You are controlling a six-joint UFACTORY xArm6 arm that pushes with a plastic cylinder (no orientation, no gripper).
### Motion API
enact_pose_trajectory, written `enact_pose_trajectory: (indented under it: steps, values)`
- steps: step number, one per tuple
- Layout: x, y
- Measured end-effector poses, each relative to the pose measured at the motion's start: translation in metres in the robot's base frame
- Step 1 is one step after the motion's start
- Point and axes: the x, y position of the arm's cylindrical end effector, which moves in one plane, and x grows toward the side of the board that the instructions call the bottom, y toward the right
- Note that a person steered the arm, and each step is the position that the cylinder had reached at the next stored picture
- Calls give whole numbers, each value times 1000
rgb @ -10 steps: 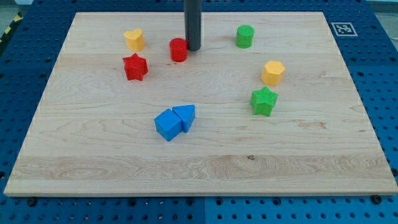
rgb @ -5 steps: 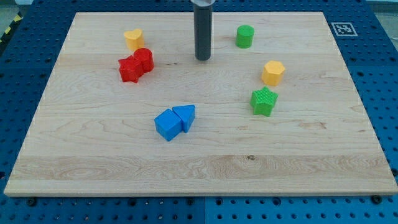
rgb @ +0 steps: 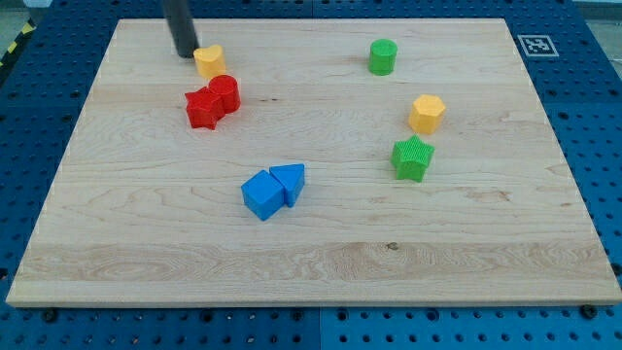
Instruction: Push the yellow heart left side of the yellow hexagon
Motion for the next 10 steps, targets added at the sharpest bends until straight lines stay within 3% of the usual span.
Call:
enact_pose_trajectory:
  steps: [4, 6, 8, 10]
  values:
    - [29, -21]
    - [47, 38]
    - [31, 69]
    - [71, 133]
